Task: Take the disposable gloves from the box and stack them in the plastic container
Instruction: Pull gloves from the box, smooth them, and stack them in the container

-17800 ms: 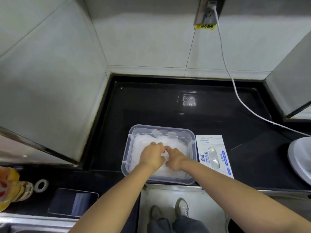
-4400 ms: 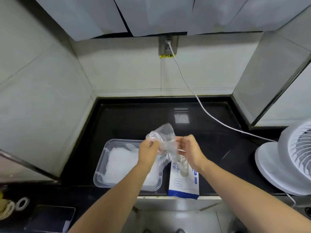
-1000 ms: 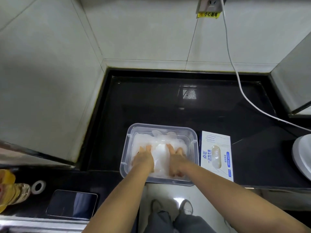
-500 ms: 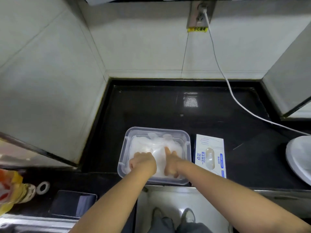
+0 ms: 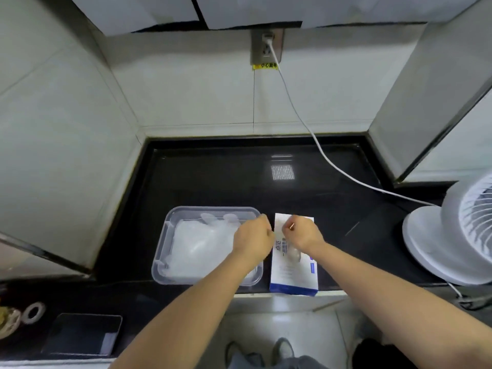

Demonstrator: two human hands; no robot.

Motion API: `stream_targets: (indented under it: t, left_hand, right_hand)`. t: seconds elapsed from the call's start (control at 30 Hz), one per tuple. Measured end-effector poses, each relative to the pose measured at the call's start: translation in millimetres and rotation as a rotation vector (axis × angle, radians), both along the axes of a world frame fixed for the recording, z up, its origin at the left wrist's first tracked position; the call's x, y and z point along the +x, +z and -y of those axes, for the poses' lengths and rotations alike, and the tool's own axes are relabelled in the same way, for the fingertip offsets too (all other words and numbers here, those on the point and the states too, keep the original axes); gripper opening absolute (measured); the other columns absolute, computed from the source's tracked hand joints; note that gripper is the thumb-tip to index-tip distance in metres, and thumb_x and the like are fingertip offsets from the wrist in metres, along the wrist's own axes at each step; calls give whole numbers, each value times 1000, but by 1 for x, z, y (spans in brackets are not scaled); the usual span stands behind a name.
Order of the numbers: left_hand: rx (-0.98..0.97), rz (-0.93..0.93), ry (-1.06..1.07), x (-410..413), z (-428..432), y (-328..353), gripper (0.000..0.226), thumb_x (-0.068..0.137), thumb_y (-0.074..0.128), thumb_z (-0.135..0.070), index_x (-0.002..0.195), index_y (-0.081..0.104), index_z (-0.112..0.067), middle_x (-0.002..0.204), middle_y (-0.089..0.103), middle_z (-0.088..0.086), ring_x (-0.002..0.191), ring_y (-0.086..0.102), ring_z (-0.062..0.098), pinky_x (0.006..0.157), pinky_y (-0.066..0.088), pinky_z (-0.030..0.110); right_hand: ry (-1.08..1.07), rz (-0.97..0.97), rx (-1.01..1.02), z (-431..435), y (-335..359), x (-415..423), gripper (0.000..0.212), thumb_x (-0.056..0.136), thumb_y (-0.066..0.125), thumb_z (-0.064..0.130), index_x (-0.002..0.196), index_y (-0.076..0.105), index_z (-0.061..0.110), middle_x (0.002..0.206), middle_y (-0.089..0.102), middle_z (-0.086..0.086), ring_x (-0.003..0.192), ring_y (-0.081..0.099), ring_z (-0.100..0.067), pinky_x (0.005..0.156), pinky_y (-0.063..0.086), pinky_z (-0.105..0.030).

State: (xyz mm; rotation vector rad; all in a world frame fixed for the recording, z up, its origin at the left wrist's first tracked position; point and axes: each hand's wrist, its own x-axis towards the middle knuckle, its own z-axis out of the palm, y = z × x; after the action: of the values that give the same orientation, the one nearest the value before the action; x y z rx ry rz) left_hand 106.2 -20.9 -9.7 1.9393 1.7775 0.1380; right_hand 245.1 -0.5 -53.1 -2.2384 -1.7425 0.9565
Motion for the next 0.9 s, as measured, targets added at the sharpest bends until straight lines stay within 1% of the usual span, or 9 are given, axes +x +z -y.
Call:
stream_targets:
  t: [0.07, 0.13, 0.23, 0.37, 0.5, 0.6, 0.67, 0.77, 0.9]
  left_hand:
    - [-57, 84, -34, 22, 2, -4, 20, 100, 43, -17, 114, 56, -11, 108, 66, 12, 95, 62, 28, 77, 52, 37]
    - [-162, 82, -81, 40, 4, -11, 28, 100, 41, -13, 125, 52, -7, 120, 62, 16, 109, 59, 35, 86, 48, 39]
    - [-306, 24, -111, 56, 12, -28, 36, 98, 44, -8, 134, 44, -4, 135, 50, 18, 120, 52, 36, 92, 44, 38]
    - [-404, 36, -44, 55, 20, -51, 42, 95, 47, -4, 137, 40, -1, 141, 43, 19, 124, 51, 37, 99, 42, 39]
    - [-449, 65, -7, 52, 19, -56, 46, 93, 47, -2, 138, 37, -1, 140, 44, 18, 125, 50, 36, 99, 42, 39]
    - [-471, 79, -32, 51, 17, -59, 49, 93, 45, 1, 141, 37, -1, 144, 42, 17, 126, 49, 34, 101, 42, 37]
    - [-475, 85, -45, 51, 16, -61, 49, 92, 45, 3, 141, 39, -1, 143, 44, 16, 123, 52, 33, 98, 44, 36]
    - [-473, 88, -57, 51, 15, -60, 51, 94, 45, 4, 144, 37, -3, 143, 45, 15, 122, 53, 31, 97, 46, 33]
    - [-473, 96, -78, 51, 14, -60, 51, 97, 44, 2, 146, 33, -6, 143, 45, 14, 124, 51, 30, 98, 44, 32]
  right_hand:
    - [119, 165, -131, 11, -16, 17, 18, 93, 50, 23, 105, 62, 17, 111, 63, -6, 89, 59, -22, 79, 53, -34]
    - [202, 231, -154, 24, -31, 26, 28, 95, 39, 27, 118, 55, 22, 122, 54, -9, 95, 53, -23, 78, 48, -33]
    - [174, 264, -114, 35, -41, 27, 38, 98, 45, 28, 135, 46, 20, 125, 43, -8, 109, 52, -25, 76, 44, -34]
    - [86, 305, -128, 33, -46, 19, 33, 96, 51, 22, 126, 54, 9, 125, 45, -8, 103, 53, -24, 74, 45, -34]
    - [156, 330, -115, 33, -47, 18, 27, 92, 54, 19, 117, 61, 11, 123, 45, -10, 106, 54, -26, 70, 45, -32]
    - [11, 152, -76, 29, -52, 25, 18, 84, 58, 25, 92, 70, 15, 105, 57, -2, 79, 60, -19, 60, 47, -25]
    - [-103, -86, -1, 23, -51, 33, 14, 85, 59, 18, 75, 68, 19, 95, 63, 0, 75, 61, -17, 63, 48, -24]
    - [-142, -342, 136, 19, -41, 42, 11, 91, 59, 7, 83, 65, 12, 99, 58, -1, 87, 58, -15, 74, 43, -17]
    - [-267, -548, 237, 18, -32, 41, 7, 99, 54, 13, 99, 61, 12, 100, 60, 1, 89, 55, -10, 75, 44, -15]
